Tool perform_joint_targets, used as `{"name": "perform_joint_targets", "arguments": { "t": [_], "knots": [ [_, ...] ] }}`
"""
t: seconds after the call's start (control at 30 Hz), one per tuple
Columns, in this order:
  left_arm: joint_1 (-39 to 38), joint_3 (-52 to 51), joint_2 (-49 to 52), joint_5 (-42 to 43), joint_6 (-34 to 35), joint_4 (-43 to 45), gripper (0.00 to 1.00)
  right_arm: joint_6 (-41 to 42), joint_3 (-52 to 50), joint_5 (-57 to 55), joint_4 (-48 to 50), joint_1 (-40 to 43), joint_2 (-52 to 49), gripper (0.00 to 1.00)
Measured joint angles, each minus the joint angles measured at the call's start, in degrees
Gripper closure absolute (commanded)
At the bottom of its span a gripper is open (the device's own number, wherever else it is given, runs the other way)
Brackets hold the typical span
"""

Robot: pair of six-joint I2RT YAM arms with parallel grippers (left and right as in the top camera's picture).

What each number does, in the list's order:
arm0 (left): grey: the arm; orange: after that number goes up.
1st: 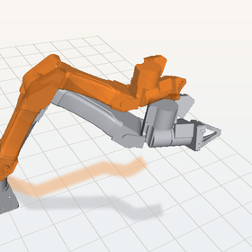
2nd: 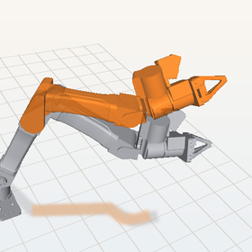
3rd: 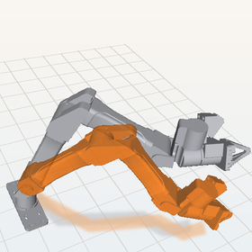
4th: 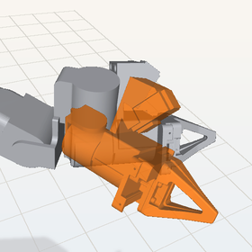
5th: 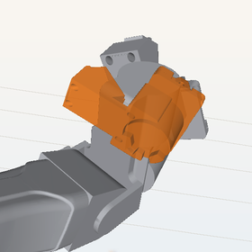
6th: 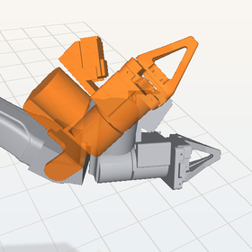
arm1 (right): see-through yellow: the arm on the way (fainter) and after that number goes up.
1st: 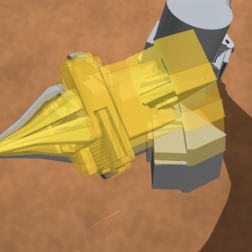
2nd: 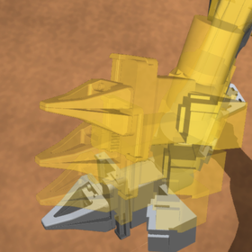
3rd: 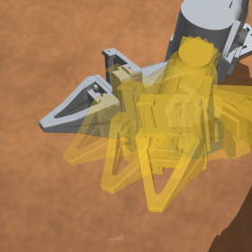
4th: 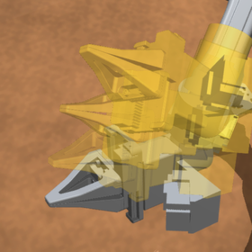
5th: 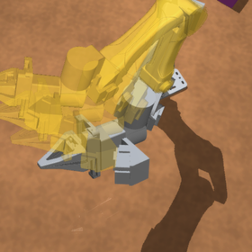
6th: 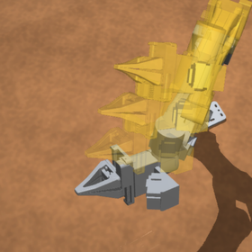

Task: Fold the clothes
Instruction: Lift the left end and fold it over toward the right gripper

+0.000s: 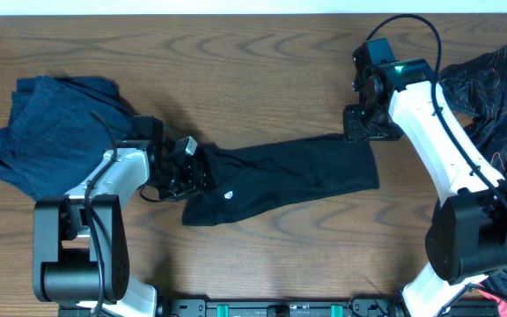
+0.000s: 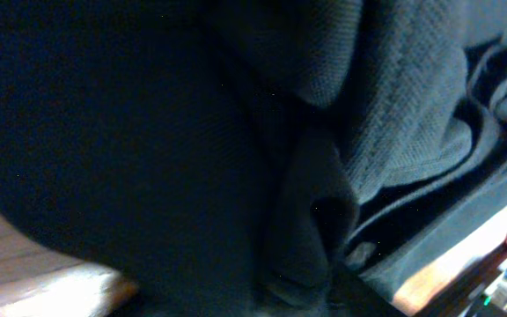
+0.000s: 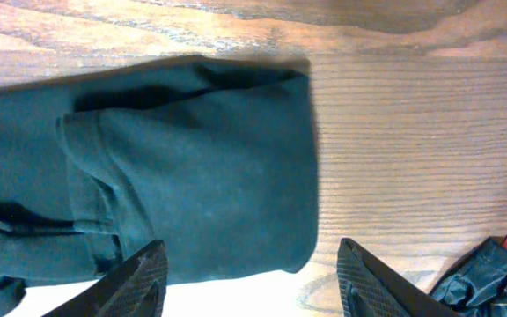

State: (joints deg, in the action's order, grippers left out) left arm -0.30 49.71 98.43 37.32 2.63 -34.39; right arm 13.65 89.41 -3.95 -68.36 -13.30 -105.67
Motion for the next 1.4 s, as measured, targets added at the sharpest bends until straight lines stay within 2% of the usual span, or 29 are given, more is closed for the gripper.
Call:
{"name": "perform_joint_targets", "arguments": {
  "t": [0.03, 0.23, 0.47, 0.67, 0.83, 1.07, 1.4],
  "knots": [
    [-0.11, -0.04, 0.00, 0.00, 0.22, 0.07, 0.94, 0.00, 0.00, 0.00, 0.00, 0.00, 0.00, 0.40],
    [0.92, -0.09, -0.02, 0.00, 0.13, -1.05, 0.94, 0.00, 0.00, 0.00, -0.35, 0.07, 0.00, 0.40],
    [5.64, 3.67, -3.76, -4.31, 0.37, -10.84, 0.94, -0.90, 0.00, 0.31, -2.51, 2.69, 0.00, 0.37],
    [7.69, 12.33, -8.68, -7.32, 0.81, -15.32, 0.94, -4.55, -0.66, 1.68, -1.01, 3.93, 0.00, 0.47],
    [7.23, 17.27, -9.55, -7.76, 3.19, -15.39, 0.94, -7.08, -7.02, 4.63, 6.27, 3.48, 0.00, 0.51],
    [5.38, 19.50, -9.55, -5.35, 6.67, -14.93, 0.94, -8.11, -19.12, 8.72, 18.34, -0.63, 0.11, 0.50],
    [-1.07, 20.52, -9.55, 0.37, 14.19, -7.13, 0.94, -7.93, -27.26, 11.21, 29.29, -7.32, 0.57, 0.48]
  ]
}}
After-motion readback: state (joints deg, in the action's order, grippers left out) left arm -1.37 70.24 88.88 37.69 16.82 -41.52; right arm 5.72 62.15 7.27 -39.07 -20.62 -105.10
